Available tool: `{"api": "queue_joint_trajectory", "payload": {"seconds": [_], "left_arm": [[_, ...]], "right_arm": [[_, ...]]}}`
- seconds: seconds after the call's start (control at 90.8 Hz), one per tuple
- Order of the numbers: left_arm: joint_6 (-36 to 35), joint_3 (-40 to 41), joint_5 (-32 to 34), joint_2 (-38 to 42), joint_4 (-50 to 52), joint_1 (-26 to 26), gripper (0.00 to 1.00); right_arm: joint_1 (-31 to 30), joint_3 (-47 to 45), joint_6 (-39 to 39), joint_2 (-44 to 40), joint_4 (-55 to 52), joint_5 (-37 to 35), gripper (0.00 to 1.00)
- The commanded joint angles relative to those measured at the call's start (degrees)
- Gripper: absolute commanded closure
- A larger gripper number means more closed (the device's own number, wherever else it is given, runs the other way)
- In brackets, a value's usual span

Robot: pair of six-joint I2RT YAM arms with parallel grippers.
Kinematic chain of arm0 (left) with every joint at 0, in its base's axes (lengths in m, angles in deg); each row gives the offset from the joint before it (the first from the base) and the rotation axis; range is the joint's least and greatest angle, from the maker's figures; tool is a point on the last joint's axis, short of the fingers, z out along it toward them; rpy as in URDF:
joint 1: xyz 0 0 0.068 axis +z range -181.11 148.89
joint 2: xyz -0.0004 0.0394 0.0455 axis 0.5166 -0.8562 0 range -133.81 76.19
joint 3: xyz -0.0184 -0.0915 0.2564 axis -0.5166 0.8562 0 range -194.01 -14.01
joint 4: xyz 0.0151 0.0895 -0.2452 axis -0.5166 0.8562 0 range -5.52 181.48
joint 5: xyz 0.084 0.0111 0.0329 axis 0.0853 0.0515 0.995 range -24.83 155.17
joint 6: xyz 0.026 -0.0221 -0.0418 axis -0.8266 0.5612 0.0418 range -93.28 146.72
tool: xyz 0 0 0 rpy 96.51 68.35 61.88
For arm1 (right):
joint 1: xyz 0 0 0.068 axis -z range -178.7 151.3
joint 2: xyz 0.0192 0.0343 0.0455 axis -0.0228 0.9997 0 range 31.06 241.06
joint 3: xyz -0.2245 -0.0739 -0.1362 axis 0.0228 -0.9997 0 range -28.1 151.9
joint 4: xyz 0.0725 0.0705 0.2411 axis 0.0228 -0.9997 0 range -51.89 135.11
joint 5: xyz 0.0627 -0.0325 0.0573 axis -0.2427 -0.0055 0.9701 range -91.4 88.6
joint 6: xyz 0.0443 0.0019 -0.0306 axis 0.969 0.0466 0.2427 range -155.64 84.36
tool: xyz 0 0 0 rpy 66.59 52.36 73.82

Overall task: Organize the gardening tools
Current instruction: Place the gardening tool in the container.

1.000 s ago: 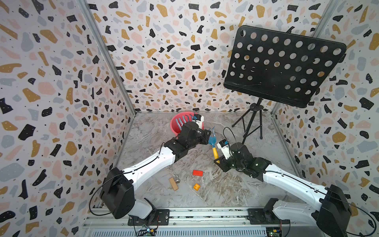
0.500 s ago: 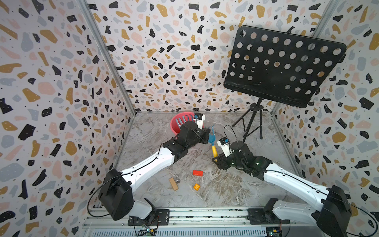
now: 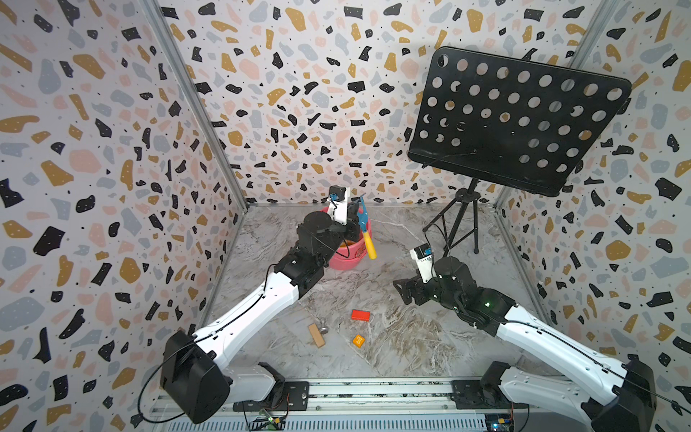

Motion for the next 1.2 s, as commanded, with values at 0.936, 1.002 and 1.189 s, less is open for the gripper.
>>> {"api": "queue_joint_trajectory", "payload": {"seconds": [0.936, 1.002, 1.189], "left_arm": [[-9.2, 3.9, 1.5, -16.0, -21.3, 11.0, 1.0], [-8.7, 4.8, 1.2, -16.5, -21.6, 11.0, 1.0], [-8.4, 6.4, 0.8, -18.9, -22.9, 11.1, 0.97]], "right_arm": [[-0.2, -8.8, -7.4, -17.6, -0.9, -24.9, 0.0], [-0.2, -8.4, -6.7, -17.6, -3.4, -27.7, 0.0], [-0.2, -6.2, -5.9, -17.7, -9.8, -31.9, 0.0]]}}
